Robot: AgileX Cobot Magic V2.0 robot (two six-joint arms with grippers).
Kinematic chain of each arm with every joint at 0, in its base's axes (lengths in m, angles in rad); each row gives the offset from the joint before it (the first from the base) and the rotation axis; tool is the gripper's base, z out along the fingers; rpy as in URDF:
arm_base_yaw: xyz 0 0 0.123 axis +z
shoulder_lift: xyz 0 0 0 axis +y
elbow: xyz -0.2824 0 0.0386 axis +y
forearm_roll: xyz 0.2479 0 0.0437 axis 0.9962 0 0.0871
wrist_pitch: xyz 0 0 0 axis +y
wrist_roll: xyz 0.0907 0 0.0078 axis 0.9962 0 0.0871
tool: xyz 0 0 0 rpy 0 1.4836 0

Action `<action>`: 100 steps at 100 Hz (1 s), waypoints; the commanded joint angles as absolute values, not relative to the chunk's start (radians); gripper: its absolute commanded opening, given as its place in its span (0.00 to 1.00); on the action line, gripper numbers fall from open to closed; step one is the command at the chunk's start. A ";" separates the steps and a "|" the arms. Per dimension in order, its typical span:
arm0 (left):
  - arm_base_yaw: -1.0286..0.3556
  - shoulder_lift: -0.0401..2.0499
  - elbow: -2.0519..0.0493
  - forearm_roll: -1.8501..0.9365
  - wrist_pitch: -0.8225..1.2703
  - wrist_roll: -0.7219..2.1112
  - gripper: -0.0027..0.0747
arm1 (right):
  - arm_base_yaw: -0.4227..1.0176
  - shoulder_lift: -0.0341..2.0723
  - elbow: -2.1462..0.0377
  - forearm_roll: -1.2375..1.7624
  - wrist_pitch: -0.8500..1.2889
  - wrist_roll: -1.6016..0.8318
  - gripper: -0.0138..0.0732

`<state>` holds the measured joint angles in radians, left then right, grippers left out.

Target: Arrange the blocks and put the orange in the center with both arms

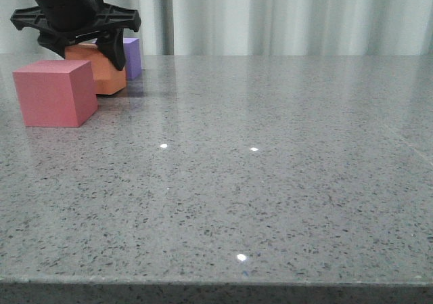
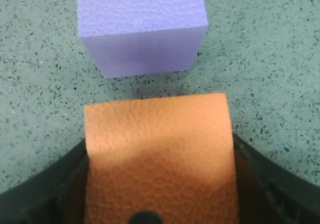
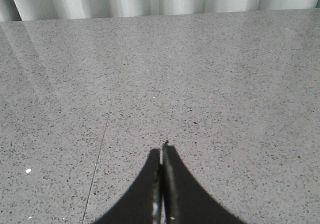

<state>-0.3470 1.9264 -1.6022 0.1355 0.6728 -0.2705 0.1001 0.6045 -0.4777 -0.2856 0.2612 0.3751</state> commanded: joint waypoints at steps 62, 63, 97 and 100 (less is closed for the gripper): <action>-0.348 1.677 -1.630 0.149 0.670 -0.273 0.86 | 0.094 0.606 -0.505 -0.307 0.181 0.372 0.08; -0.348 1.673 -1.630 0.150 0.670 -0.273 0.86 | 0.094 0.606 -0.505 -0.307 0.181 0.372 0.08; -0.328 1.378 -1.372 0.216 0.536 -0.329 0.86 | 0.094 0.606 -0.505 -0.307 0.181 0.372 0.08; -0.323 1.346 -1.322 0.216 0.515 -0.329 0.86 | 0.094 0.606 -0.505 -0.307 0.181 0.372 0.08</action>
<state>-0.3369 1.4599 -1.3868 0.1985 0.6297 -0.3065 0.1001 0.6045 -0.4777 -0.2856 0.2612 0.3751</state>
